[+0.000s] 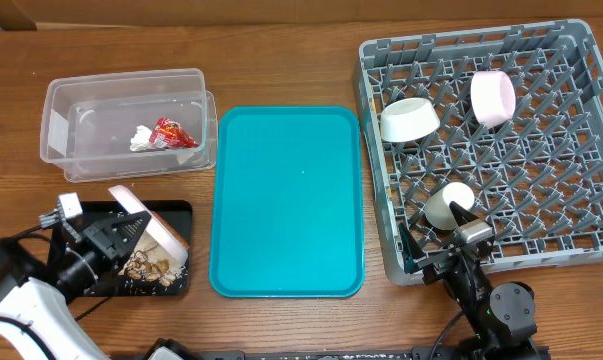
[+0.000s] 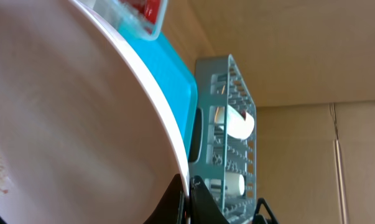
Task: Sort waste into correct bins and load items into the dishwasher
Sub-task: 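Tilt the plate with the left gripper to dump scraps onto black tray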
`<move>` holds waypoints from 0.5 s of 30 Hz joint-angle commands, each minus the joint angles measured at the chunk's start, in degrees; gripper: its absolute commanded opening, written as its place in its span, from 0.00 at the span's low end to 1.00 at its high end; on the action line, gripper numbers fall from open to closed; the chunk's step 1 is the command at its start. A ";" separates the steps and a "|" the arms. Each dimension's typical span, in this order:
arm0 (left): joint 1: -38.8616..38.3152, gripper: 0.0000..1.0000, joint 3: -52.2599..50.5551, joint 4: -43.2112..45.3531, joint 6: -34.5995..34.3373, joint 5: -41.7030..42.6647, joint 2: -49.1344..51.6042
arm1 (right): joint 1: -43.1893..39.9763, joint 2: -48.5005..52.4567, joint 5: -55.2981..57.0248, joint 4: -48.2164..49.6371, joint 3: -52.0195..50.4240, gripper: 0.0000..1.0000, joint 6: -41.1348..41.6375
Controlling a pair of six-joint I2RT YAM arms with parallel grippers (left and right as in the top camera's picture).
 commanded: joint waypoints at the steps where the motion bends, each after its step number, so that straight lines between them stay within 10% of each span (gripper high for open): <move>1: 3.58 0.04 -0.17 -1.22 9.46 3.91 -2.32 | -0.33 -0.68 -0.37 0.39 -0.24 1.00 0.17; 15: 7.39 0.04 -0.17 -3.63 16.15 3.21 -5.31 | -0.33 -0.68 -0.37 0.39 -0.24 1.00 0.17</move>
